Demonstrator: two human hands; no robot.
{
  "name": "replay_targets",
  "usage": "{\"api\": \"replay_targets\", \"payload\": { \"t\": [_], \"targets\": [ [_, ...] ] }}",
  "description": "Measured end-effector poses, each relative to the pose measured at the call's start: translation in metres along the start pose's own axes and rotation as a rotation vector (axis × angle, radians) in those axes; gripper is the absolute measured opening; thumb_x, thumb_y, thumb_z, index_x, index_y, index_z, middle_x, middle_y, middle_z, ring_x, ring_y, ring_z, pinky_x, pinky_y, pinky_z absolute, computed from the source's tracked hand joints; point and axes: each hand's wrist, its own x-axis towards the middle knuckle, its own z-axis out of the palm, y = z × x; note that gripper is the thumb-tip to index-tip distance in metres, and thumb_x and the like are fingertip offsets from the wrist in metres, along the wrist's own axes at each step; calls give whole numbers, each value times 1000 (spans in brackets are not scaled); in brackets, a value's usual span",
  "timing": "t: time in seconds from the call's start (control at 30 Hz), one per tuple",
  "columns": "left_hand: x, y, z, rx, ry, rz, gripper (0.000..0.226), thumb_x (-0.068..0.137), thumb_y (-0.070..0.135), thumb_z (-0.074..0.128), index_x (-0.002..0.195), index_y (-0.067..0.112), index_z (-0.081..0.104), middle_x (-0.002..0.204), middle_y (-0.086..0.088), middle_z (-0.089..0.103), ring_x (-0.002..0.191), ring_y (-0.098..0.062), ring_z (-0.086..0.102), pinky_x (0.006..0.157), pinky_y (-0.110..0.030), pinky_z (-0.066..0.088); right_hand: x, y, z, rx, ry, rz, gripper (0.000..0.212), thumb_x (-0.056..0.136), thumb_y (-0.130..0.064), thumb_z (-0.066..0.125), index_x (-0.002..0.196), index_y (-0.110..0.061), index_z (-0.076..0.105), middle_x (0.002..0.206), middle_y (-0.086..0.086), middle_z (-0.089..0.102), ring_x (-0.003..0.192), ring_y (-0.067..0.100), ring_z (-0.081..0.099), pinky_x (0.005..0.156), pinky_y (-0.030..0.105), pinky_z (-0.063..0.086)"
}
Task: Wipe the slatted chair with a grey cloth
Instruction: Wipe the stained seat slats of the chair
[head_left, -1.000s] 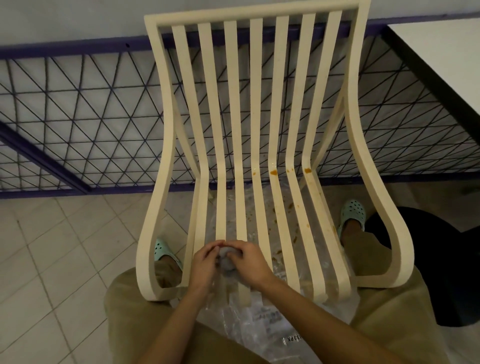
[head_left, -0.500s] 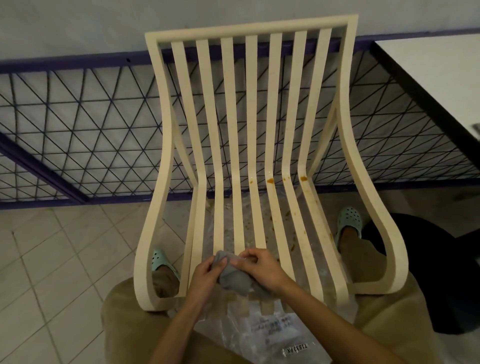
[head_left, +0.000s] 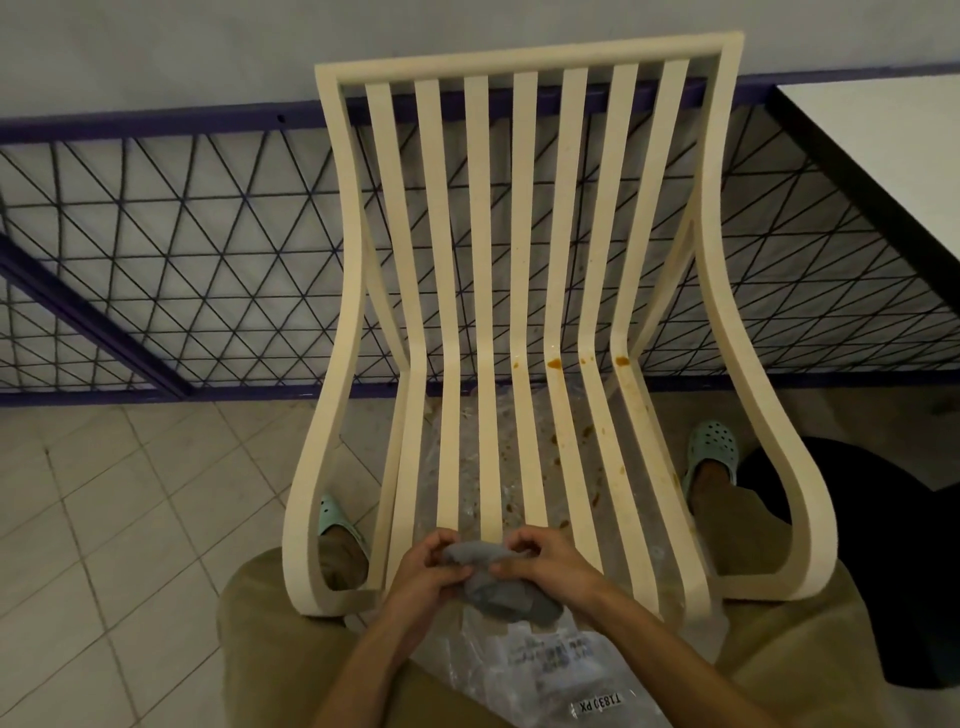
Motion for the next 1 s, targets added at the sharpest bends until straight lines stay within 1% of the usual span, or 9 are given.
{"api": "replay_targets", "payload": {
  "t": [0.07, 0.2, 0.33, 0.5, 0.63, 0.73, 0.83, 0.87, 1.0],
  "targets": [
    [-3, 4, 2, -3, -15, 47, 26, 68, -6, 68, 90, 0, 54, 94, -14, 66, 86, -27, 66, 64, -32, 54, -1, -5, 3, -12, -29, -24, 19, 81, -24, 79, 88, -16, 63, 91, 2, 64, 87, 12, 61, 74, 24, 51],
    [-3, 12, 6, 23, 5, 88, 19, 79, -19, 59, 89, -3, 59, 96, -15, 69, 85, -29, 66, 61, -32, 54, 6, -16, 3, -40, 16, -129, 18, 84, -20, 76, 99, -16, 68, 99, -2, 72, 94, 11, 68, 85, 34, 58],
    [4, 24, 1, -11, 91, 104, 25, 81, -17, 59, 96, 2, 66, 104, -16, 69, 98, -33, 65, 72, -34, 57, 14, -32, -4, -116, -10, -170, 27, 89, -10, 67, 114, -20, 73, 107, -7, 73, 101, 6, 67, 87, 25, 57],
    [26, 41, -16, 6, 297, 126, 20, 87, -7, 61, 93, 11, 67, 102, -4, 69, 102, -26, 64, 86, -42, 56, 28, -51, -13, -195, 326, -298, 29, 85, -11, 72, 114, -16, 72, 109, -6, 69, 100, 0, 62, 94, 23, 51],
    [44, 40, -17, 199, 366, 188, 20, 92, 2, 59, 94, 20, 67, 101, 1, 67, 101, -22, 62, 81, -30, 54, 28, -13, 20, -506, 196, -208, 31, 97, -28, 57, 126, -18, 62, 140, -1, 44, 125, 12, 47, 109, 25, 37],
    [58, 32, -6, 407, 365, 253, 27, 93, 3, 55, 110, 22, 64, 117, 1, 62, 111, -19, 57, 87, -23, 48, 23, 26, 41, -713, 202, -233, 39, 102, -30, 47, 140, -23, 49, 153, 3, 25, 137, 22, 37, 112, 26, 34],
    [77, 21, 6, 607, 370, 325, 41, 98, 10, 51, 138, 16, 48, 144, -4, 46, 134, -20, 42, 111, -37, 38, 25, 27, 41, -570, 248, -248, 40, 102, -33, 48, 141, -29, 42, 146, 1, 41, 130, 18, 47, 100, 12, 40],
    [81, 16, 9, 637, 370, 300, 47, 100, 14, 48, 146, 16, 39, 152, -4, 38, 140, -21, 36, 116, -39, 32, 28, 31, 42, -510, 253, -226, 42, 102, -33, 48, 143, -31, 38, 148, 2, 42, 130, 18, 48, 100, 15, 42],
    [89, -8, 16, 711, 434, 298, 53, 105, 25, 36, 155, 25, 19, 156, 0, 33, 136, -18, 41, 102, -22, 30, 37, 44, 50, -661, 178, -217, 59, 104, -10, 38, 152, -36, 18, 164, 7, -3, 139, 26, 38, 108, 33, 42]
  ]
}}
